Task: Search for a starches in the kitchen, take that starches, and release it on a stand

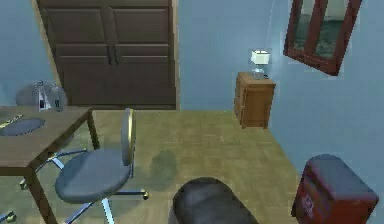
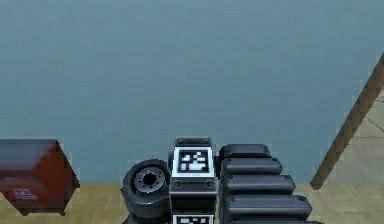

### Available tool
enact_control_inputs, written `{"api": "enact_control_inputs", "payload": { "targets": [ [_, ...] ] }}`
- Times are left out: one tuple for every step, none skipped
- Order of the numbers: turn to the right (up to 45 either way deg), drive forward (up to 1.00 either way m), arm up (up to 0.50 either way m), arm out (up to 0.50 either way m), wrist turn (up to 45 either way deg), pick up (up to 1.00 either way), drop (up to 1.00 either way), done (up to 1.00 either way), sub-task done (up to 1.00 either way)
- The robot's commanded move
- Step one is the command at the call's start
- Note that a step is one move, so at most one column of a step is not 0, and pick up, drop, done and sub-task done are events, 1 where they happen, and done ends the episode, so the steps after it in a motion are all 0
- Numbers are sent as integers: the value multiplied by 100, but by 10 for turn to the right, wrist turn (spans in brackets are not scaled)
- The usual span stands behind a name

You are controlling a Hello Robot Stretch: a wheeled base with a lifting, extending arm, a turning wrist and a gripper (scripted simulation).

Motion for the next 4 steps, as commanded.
{"api": "enact_control_inputs", "payload": {
  "targets": [
    [90, 0, 0, 0, 0, 0, 0, 0, 0],
    [0, 90, 0, 0, 0, 0, 0, 0, 0],
    [-90, 0, 0, 0, 0, 0, 0, 0, 0],
    [0, 100, 0, 0, 0, 0, 0, 0, 0]
  ]
}}
